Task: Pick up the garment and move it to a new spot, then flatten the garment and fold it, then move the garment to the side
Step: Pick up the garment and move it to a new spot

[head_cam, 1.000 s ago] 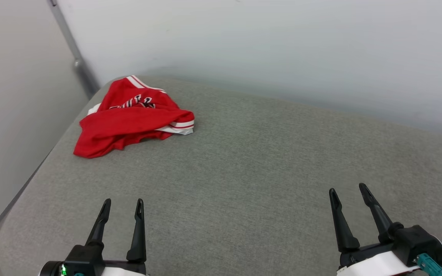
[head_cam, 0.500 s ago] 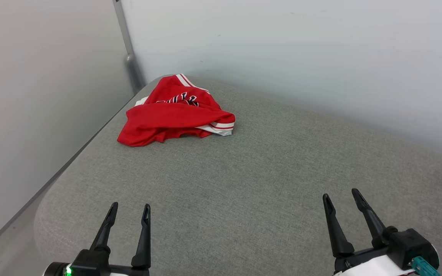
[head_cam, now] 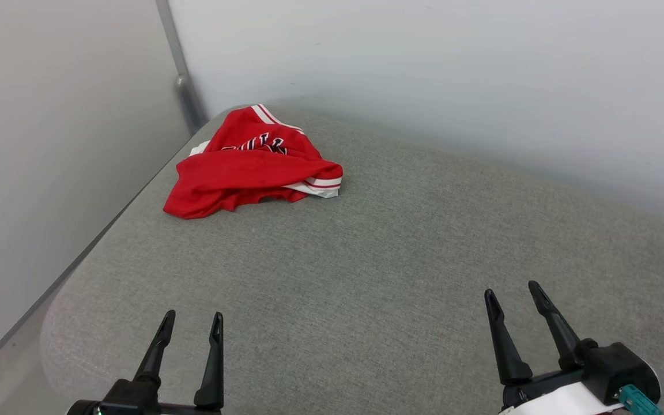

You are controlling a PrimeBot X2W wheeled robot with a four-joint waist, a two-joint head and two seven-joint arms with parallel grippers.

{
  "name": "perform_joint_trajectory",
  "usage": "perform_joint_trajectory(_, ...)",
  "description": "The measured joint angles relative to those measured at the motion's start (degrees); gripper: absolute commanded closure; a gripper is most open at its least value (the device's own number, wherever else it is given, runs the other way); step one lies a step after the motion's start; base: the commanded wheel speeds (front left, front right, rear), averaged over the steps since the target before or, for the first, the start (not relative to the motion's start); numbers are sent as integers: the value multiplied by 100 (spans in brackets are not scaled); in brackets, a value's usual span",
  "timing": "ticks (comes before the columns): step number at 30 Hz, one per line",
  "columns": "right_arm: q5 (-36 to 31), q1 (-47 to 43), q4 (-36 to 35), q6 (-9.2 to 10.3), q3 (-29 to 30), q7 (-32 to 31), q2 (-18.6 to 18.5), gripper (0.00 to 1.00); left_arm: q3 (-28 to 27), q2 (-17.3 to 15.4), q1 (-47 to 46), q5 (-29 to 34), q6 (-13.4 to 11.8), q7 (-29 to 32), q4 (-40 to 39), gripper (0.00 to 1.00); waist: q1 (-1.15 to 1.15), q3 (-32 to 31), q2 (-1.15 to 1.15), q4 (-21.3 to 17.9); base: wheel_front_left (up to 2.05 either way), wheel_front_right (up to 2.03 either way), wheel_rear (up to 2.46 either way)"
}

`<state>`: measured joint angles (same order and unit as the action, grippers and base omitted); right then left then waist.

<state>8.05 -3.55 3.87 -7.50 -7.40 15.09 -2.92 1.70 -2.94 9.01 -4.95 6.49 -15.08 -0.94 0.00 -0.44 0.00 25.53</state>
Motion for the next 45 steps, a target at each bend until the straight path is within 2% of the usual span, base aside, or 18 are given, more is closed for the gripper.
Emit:
perform_joint_trajectory(6,-191,135,-131,0,80,0,0,0,11,-37,-245,-190,63,0,207,0,0,352,0,-173,0,0,0)
perform_joint_trajectory(10,-313,273,-215,0,146,-1,1,0,124,-283,-758,-303,86,0,370,0,0,710,0,-319,0,0,0)
perform_joint_trajectory(13,-319,494,-350,0,159,-1,2,0,320,-609,-1237,-502,91,0,568,0,0,1014,0,-456,0,0,0)
perform_joint_trajectory(16,-419,730,-481,0,144,0,3,0,592,-1157,-1880,-783,92,102,865,0,0,1333,0,-622,0,0,0)
perform_joint_trajectory(22,-694,995,-710,0,221,-1,4,0,1144,-2522,-3478,-1862,92,1167,1060,0,1,1977,0,-988,0,0,0)
perform_joint_trajectory(26,-782,1074,-801,0,245,-1,3,0,1493,-3388,-4375,-2565,101,2138,1157,0,1,2394,0,-1242,0,0,0)
perform_joint_trajectory(29,-840,1167,-884,0,224,0,2,0,1666,-3831,-4889,-3298,101,2970,1304,0,1,2681,0,-1439,0,0,0)
perform_joint_trajectory(32,-847,1254,-949,0,203,0,3,0,2105,-4375,-5344,-3827,101,3968,1436,0,2,2932,0,-1650,0,0,0)
perform_joint_trajectory(36,-822,1318,-960,0,140,-1,1,0,2353,-4830,-5872,-4587,101,5012,1751,0,1,3236,0,-1910,0,0,0)
perform_joint_trajectory(40,-798,1383,-981,0,109,0,2,0,2580,-5126,-6164,-5081,101,5787,1926,0,1,3518,0,-2136,0,0,0)
perform_joint_trajectory(45,-746,1427,-1048,0,55,2,2,0,2792,-5371,-6424,-5253,101,6160,2084,0,1,3817,0,-2350,0,0,0)
